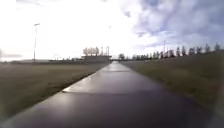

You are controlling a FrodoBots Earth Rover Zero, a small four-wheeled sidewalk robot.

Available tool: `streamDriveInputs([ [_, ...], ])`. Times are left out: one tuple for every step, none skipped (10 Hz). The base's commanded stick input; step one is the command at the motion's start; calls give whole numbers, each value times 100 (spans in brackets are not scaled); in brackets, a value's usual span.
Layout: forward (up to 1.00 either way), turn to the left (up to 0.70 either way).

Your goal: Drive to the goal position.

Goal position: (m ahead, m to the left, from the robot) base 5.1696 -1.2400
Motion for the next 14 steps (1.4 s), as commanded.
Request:
streamDriveInputs([
  [100,0],
  [100,0],
  [100,0],
  [100,0],
  [100,0],
  [100,0],
  [100,0],
  [100,0],
  [100,0],
  [100,0],
  [100,0],
  [100,0],
  [100,0],
  [100,0],
])
